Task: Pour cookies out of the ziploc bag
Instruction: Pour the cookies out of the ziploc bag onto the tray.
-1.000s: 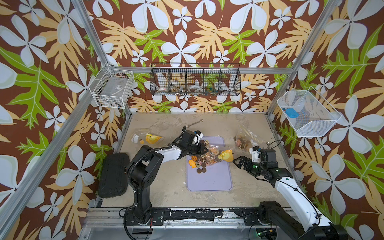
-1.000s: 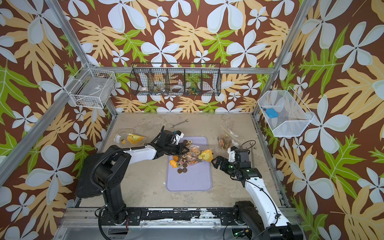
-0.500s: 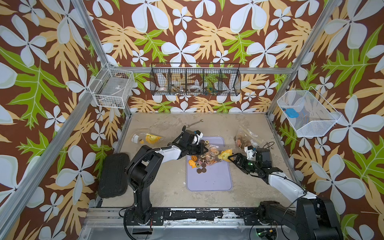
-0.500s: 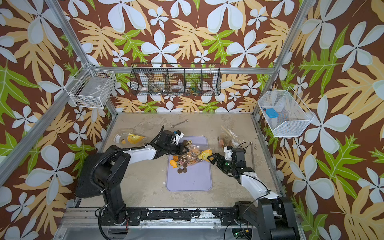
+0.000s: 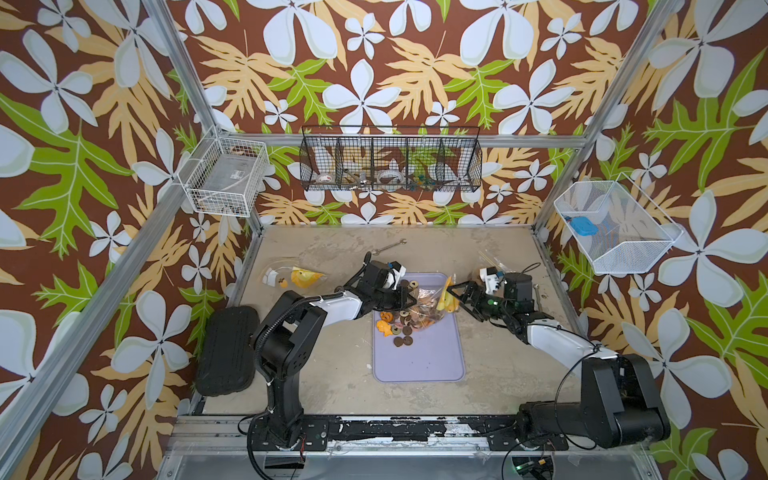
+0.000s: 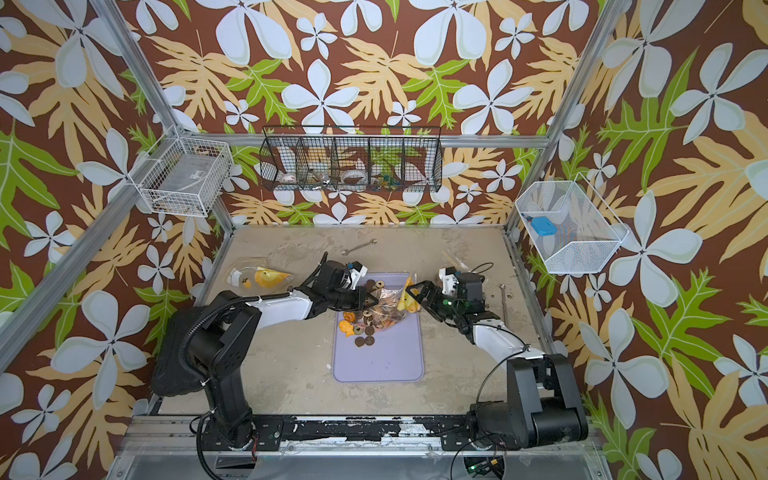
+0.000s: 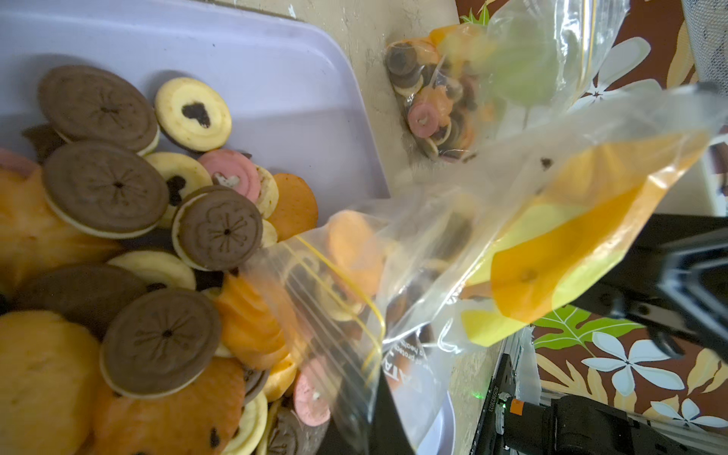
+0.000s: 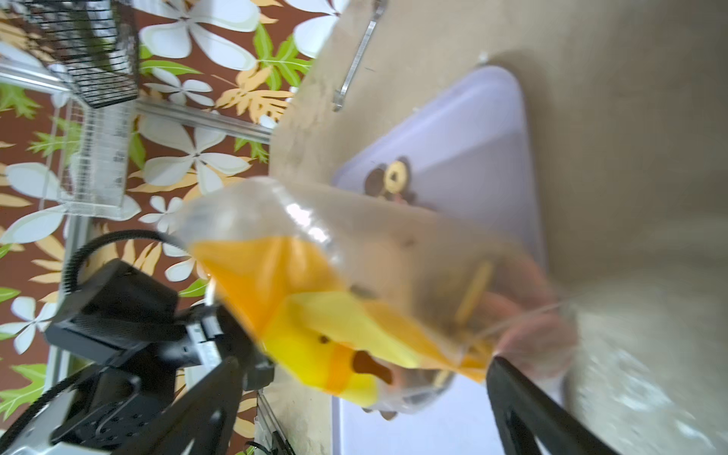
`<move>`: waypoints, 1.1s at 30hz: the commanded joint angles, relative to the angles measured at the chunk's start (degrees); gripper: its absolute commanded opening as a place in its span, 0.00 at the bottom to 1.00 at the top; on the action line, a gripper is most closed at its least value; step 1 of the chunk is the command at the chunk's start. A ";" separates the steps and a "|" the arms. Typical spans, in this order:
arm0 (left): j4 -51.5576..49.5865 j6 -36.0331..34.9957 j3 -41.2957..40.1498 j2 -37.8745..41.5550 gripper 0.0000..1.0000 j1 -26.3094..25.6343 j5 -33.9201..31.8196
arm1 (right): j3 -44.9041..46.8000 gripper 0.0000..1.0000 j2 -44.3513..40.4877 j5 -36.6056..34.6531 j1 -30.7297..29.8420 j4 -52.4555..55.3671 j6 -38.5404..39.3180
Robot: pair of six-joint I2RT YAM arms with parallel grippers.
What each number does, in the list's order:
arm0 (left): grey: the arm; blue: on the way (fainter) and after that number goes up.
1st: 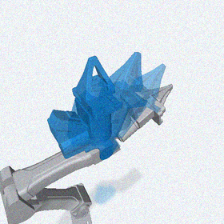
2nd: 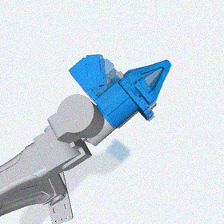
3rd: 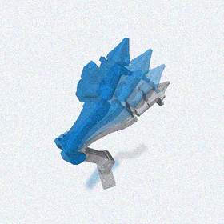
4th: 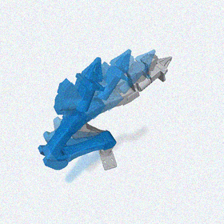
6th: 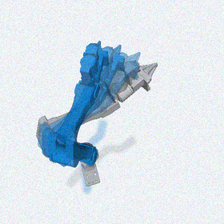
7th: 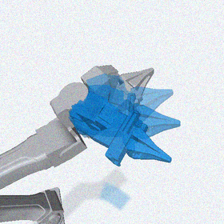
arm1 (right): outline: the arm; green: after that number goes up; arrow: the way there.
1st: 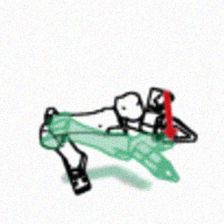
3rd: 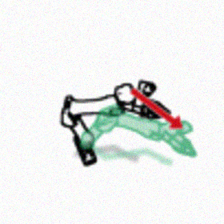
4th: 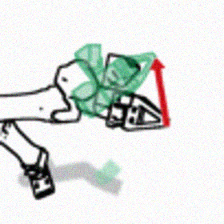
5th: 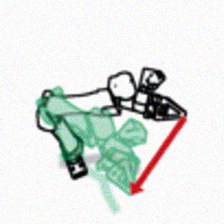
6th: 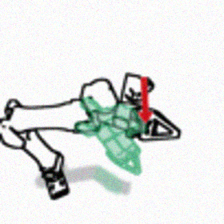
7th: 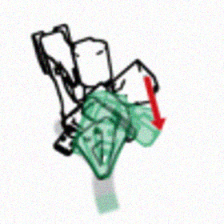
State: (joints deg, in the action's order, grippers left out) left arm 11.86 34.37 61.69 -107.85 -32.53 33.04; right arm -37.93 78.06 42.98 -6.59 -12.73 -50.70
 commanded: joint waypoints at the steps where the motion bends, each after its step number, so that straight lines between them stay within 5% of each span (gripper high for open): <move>1: 0.97 -0.18 -0.31 0.54 0.00 0.08 0.18 | -3.43 0.97 -1.05 3.59 -1.83 0.44 -1.67; 9: 0.89 -0.25 -0.19 0.45 0.00 0.08 0.41 | -2.86 0.94 -8.65 -8.65 3.86 21.13 13.75; 17: 1.24 -0.18 -0.76 0.45 0.00 0.10 0.63 | 6.82 0.88 -12.39 -7.43 9.82 17.36 12.28; 33: 1.68 -0.70 -2.57 1.33 0.00 0.10 1.66 | 6.79 0.49 4.61 -1.18 12.08 0.41 8.17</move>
State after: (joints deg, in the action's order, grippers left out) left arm 12.69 34.33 59.18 -107.04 -32.53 33.89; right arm -30.30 81.60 39.88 5.50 -8.27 -41.82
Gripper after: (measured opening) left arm 0.052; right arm 0.509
